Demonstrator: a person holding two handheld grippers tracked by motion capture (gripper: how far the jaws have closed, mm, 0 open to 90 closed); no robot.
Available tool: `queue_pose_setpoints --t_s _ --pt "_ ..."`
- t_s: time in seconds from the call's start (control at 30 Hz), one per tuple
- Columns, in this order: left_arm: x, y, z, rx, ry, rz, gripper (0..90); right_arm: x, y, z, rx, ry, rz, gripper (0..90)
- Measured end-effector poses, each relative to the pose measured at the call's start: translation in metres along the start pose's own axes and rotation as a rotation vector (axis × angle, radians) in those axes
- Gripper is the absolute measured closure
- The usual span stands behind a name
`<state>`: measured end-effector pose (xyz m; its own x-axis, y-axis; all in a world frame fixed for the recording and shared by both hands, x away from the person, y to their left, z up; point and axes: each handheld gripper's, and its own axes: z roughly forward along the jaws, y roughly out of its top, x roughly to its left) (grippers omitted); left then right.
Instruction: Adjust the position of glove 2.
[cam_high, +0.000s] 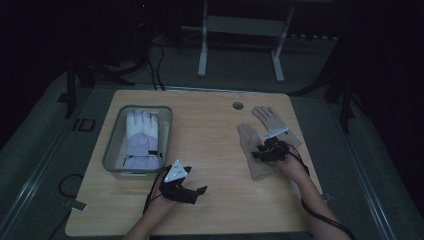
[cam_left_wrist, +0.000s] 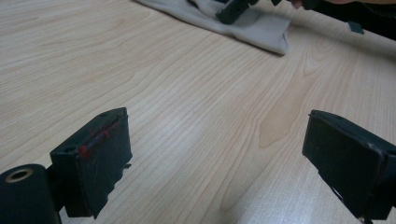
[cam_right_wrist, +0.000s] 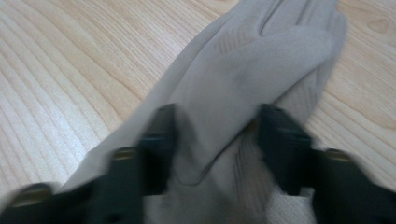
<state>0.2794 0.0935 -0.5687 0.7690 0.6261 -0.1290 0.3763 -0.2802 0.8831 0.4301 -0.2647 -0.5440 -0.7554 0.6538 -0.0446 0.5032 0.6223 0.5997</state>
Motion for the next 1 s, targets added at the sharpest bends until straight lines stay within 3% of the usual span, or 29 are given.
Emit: queue_pose_setpoints --t_s 0.13,0.33,0.4,0.47,0.53,0.7,0.83,1.0 --pt "0.0 0.0 -0.001 0.002 -0.001 0.006 8.1 0.015 0.007 -0.001 0.014 -0.045 0.011 78.5" --pt "0.001 0.0 -0.003 -0.023 0.003 -0.007 8.1 0.03 0.029 -0.011 -0.112 -0.032 0.148 79.5" --pt "0.002 0.001 -0.003 -0.023 0.006 -0.005 8.1 0.04 0.041 -0.013 -0.141 -0.019 0.136 79.5" --pt "0.002 0.001 -0.003 -0.021 0.003 -0.002 8.1 0.052 0.054 -0.011 -0.145 -0.004 0.106 79.5" --pt "0.001 0.001 -0.004 -0.029 -0.004 0.002 8.1 0.062 0.065 -0.008 -0.15 -0.007 0.105 79.5" --pt "0.001 0.001 -0.006 -0.038 -0.003 0.005 8.0 0.075 0.08 -0.006 -0.203 -0.053 0.179 79.6" --pt "0.003 0.0 -0.007 -0.04 -0.007 0.003 8.1 0.083 0.078 0.007 -0.175 -0.044 0.222 76.5" --pt "0.002 0.0 -0.006 -0.039 -0.014 0.003 8.1 0.094 0.068 0.035 -0.11 0.006 0.202 62.4"
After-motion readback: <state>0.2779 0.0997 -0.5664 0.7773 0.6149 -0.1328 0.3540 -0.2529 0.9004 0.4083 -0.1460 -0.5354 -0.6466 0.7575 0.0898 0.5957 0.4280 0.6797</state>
